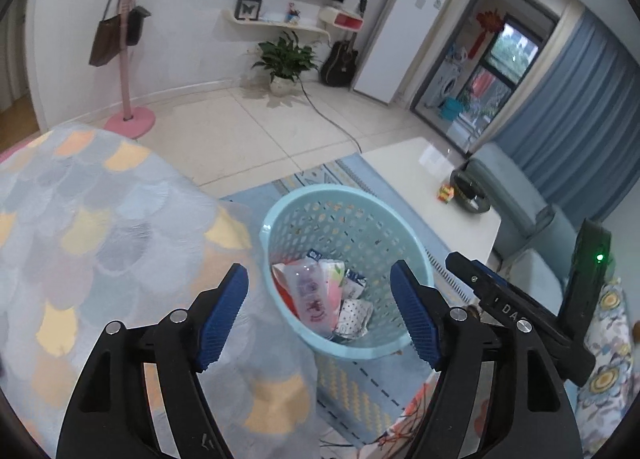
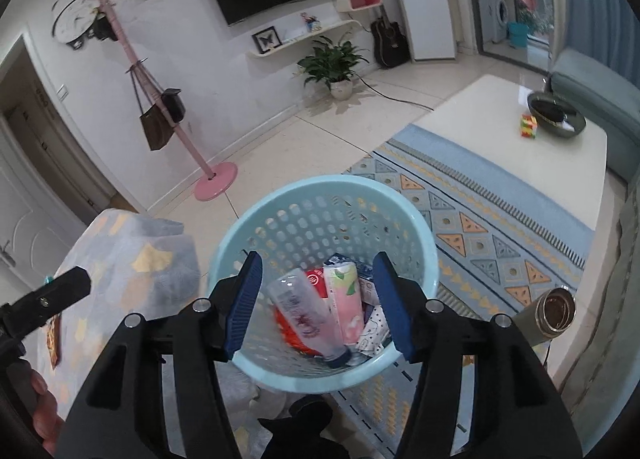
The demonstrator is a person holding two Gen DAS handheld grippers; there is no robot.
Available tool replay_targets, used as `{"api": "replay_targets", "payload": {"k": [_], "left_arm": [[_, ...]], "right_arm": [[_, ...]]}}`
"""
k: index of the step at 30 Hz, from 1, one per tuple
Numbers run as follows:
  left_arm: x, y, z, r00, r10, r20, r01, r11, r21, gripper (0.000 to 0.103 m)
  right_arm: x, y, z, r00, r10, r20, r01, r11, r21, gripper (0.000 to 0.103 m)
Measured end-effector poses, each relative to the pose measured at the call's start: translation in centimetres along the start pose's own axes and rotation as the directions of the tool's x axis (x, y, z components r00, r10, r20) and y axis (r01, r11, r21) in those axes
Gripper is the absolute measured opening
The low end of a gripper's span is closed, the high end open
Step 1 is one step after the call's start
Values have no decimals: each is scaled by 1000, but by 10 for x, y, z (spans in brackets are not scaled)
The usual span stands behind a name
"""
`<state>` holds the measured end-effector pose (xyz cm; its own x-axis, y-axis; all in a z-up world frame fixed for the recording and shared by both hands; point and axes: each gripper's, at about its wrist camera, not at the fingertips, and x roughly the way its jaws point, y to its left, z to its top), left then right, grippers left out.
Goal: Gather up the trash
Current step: 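Carry bottle and dotted paper over the blue basket and open both tools, then move both tools back to the table toward the teal bag and orange snack bag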
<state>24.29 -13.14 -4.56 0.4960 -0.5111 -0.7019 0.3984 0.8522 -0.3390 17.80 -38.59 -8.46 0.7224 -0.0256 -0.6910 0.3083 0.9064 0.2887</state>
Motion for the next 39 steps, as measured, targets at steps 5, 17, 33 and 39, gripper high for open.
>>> {"api": "replay_targets", "payload": {"k": [5, 17, 33, 39], "left_arm": [[-40, 20, -2, 998, 4, 64, -1, 999, -45, 72], [-153, 127, -14, 949, 236, 209, -182, 951, -249, 78], [-252, 285, -69, 860, 481, 169, -351, 799, -488, 78], [-255, 310, -80, 858, 493, 142, -363, 779, -512, 78]], "right_arm": [[-20, 39, 0, 999, 40, 31, -38, 996, -81, 59], [-49, 189, -32, 974, 225, 12, -205, 906, -370, 69], [3, 408, -135, 897, 296, -328, -435, 719, -542, 72], [35, 437, -156, 892, 247, -379, -422, 755, -502, 77]]}}
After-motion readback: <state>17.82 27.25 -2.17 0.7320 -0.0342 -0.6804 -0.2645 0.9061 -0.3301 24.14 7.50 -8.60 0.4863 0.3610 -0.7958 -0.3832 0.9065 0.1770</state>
